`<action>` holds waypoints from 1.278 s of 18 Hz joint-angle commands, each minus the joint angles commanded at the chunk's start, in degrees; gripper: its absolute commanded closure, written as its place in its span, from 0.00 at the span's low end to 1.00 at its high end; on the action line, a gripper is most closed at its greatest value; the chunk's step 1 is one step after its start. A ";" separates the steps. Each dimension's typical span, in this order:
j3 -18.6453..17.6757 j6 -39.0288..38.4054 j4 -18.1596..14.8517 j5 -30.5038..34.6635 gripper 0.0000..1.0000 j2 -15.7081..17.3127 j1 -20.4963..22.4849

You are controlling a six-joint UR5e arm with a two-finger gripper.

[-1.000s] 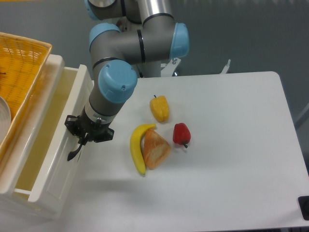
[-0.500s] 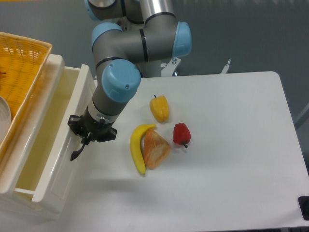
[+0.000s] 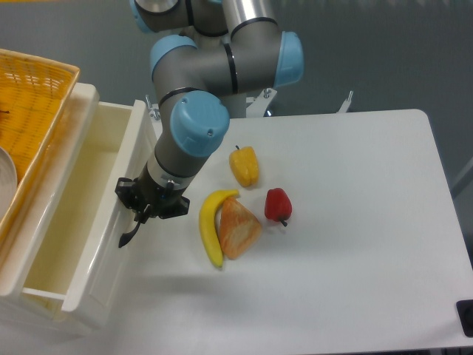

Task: Slide open the top white drawer
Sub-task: 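Pull the handle outward, sliding the upper drawer open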

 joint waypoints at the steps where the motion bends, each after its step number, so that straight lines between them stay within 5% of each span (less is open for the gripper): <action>1: 0.00 0.09 0.00 0.00 0.84 0.00 0.00; 23: 0.00 3.52 -0.44 0.00 0.84 -0.18 4.83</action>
